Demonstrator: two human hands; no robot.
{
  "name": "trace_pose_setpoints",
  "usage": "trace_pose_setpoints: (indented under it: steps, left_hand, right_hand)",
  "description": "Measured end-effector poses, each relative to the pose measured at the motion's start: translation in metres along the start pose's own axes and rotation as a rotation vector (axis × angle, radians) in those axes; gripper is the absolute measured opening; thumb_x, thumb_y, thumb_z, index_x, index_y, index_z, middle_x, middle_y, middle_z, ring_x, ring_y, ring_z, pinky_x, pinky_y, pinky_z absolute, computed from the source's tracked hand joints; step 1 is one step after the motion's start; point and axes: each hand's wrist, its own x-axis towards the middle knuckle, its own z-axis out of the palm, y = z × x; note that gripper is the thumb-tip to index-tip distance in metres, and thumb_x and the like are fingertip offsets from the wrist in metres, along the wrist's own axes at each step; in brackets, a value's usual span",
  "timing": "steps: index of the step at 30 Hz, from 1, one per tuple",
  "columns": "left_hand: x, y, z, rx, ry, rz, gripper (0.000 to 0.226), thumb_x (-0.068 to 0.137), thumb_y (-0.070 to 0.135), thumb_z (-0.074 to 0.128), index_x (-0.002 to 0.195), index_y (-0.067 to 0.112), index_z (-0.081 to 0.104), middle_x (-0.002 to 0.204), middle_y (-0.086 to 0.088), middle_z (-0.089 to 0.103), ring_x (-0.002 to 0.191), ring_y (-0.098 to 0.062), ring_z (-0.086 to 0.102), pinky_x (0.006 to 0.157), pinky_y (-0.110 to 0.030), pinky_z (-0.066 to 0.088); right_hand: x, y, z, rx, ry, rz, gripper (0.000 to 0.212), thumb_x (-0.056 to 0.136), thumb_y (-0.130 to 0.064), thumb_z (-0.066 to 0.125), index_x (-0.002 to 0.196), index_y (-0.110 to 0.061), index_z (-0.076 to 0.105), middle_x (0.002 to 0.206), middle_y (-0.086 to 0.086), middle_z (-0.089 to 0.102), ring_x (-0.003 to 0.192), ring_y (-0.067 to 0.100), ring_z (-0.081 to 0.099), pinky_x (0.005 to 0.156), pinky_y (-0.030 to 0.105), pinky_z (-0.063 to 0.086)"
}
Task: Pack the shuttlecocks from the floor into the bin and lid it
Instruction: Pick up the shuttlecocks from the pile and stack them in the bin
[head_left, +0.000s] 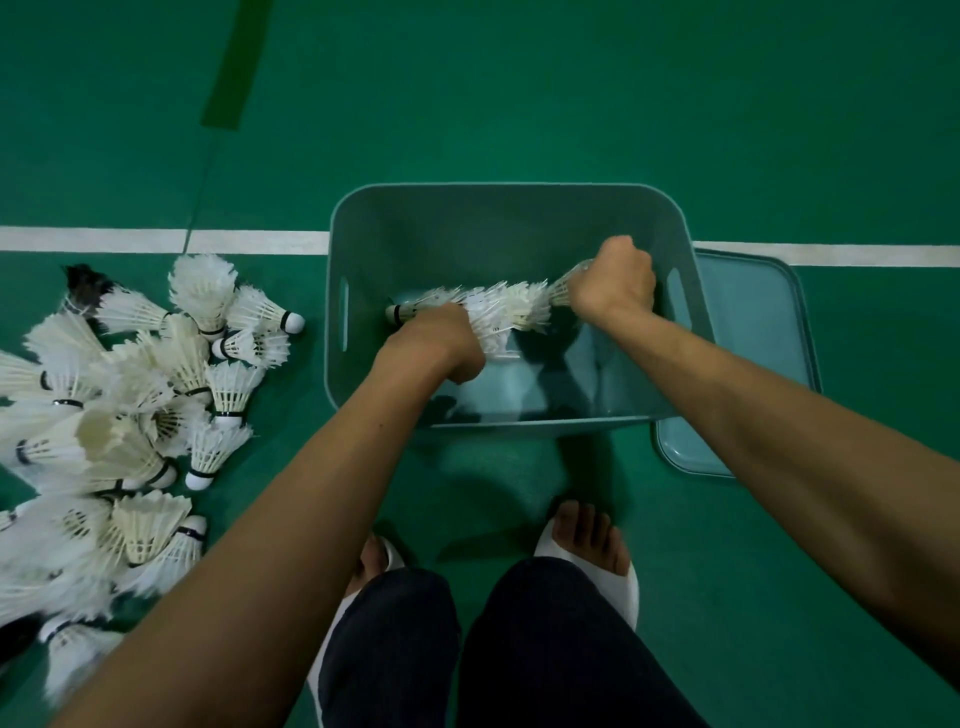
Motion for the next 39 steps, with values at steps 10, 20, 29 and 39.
trace_pose_setpoints:
  steps: [10, 20, 29, 39]
  left_hand:
    - [0.016, -0.014, -0.004, -0.028, -0.044, 0.015, 0.009, 0.086, -0.001, 0.059, 0.09, 0.005, 0.057, 0.082, -0.01, 0.058, 0.067, -0.02, 0.056, 0.07, -0.036, 0.054]
    - [0.001, -0.007, 0.006, -0.1, -0.034, 0.021, 0.011, 0.086, -0.007, 0.051, 0.084, 0.004, 0.053, 0.072, -0.012, 0.059, 0.057, -0.022, 0.054, 0.049, -0.027, 0.04]
    - [-0.025, 0.018, 0.01, -0.191, -0.015, 0.08, 0.038, 0.079, 0.008, 0.073, 0.115, 0.01, 0.061, 0.099, -0.012, 0.067, 0.087, -0.028, 0.066, 0.069, -0.034, 0.051]
    - [-0.037, 0.007, -0.003, -0.196, 0.018, 0.005, 0.049, 0.073, 0.022, 0.089, 0.109, 0.013, 0.056, 0.104, -0.004, 0.057, 0.092, -0.025, 0.055, 0.08, -0.035, 0.048]
  right_hand:
    - [0.039, 0.007, 0.051, 0.587, -0.183, 0.391, 0.02, 0.088, -0.003, 0.06, 0.106, -0.003, 0.07, 0.1, 0.013, 0.074, 0.072, 0.026, 0.07, 0.053, 0.034, 0.06]
    - [-0.005, 0.005, 0.005, 0.379, -0.08, 0.17, 0.015, 0.089, -0.018, 0.052, 0.082, -0.006, 0.058, 0.079, 0.002, 0.057, 0.065, 0.019, 0.059, 0.074, 0.051, 0.064]
    - [-0.057, -0.003, -0.01, 0.313, -0.432, -0.101, 0.026, 0.079, -0.021, 0.08, 0.076, 0.004, 0.071, 0.065, 0.009, 0.065, 0.06, 0.019, 0.06, 0.061, 0.038, 0.061]
    - [-0.044, 0.011, -0.039, -0.331, 0.007, -0.193, 0.023, 0.083, -0.007, 0.068, 0.105, -0.005, 0.061, 0.113, 0.021, 0.068, 0.104, 0.042, 0.065, 0.073, 0.038, 0.046]
